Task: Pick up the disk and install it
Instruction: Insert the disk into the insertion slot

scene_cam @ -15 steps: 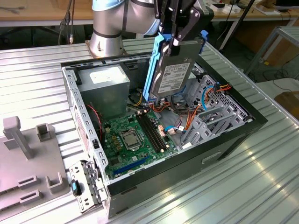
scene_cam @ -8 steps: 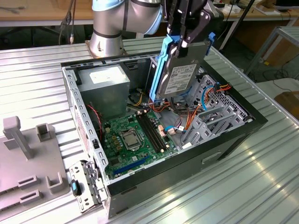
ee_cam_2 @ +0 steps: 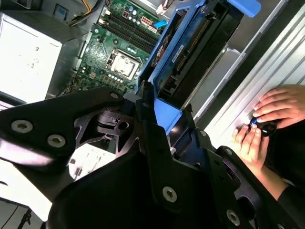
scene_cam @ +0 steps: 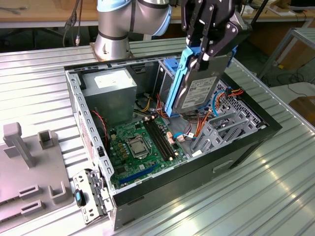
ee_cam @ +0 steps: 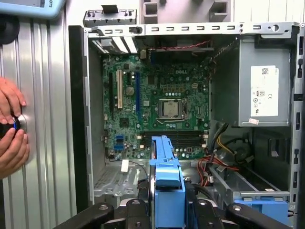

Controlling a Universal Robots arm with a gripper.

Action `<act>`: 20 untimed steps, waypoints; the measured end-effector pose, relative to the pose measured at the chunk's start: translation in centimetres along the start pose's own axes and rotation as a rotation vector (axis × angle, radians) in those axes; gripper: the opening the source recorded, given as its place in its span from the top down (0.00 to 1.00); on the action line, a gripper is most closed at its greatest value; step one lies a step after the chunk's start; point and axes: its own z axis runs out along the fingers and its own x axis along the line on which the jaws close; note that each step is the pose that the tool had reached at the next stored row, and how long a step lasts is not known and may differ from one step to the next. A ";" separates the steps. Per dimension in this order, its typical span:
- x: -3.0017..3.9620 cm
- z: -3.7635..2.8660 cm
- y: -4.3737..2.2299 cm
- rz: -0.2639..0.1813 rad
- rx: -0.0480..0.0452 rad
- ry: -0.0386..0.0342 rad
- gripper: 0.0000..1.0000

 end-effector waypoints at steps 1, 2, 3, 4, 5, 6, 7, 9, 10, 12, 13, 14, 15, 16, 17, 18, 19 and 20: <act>0.11 0.02 -0.13 0.000 -0.0001 0.0001 0.63; 0.21 0.05 -0.27 0.000 0.0000 0.0000 0.63; 0.30 0.07 -0.39 0.000 0.0000 0.0000 0.63; 0.41 0.10 -0.60 0.000 0.0000 0.0000 0.63; 0.46 0.13 -0.79 0.000 0.0000 -0.0001 0.63; 0.54 0.18 -1.19 0.000 0.0000 -0.0001 0.63; 0.61 0.23 -1.68 0.000 0.0000 0.0000 0.63; 0.69 0.32 -2.56 0.000 0.0000 0.0001 0.63; 0.72 0.35 -2.77 0.000 0.0000 -0.0001 0.63; 0.79 0.41 -3.28 0.000 0.0000 0.0000 0.63; 0.82 0.44 -3.51 0.000 0.0000 -0.0001 0.63; 0.87 0.47 -3.88 0.000 0.0000 0.0000 0.63; 0.90 0.49 -4.13 0.000 0.0000 0.0001 0.63; 0.95 0.52 -4.35 0.000 0.0000 0.0001 0.63; 1.02 0.56 -4.64 0.000 0.0000 0.0000 0.63; 1.09 0.58 -4.80 0.000 0.0000 -0.0001 0.63; 1.20 0.60 -4.97 0.000 0.0000 0.0000 0.63; 1.31 0.61 -5.10 0.000 0.0000 0.0000 0.63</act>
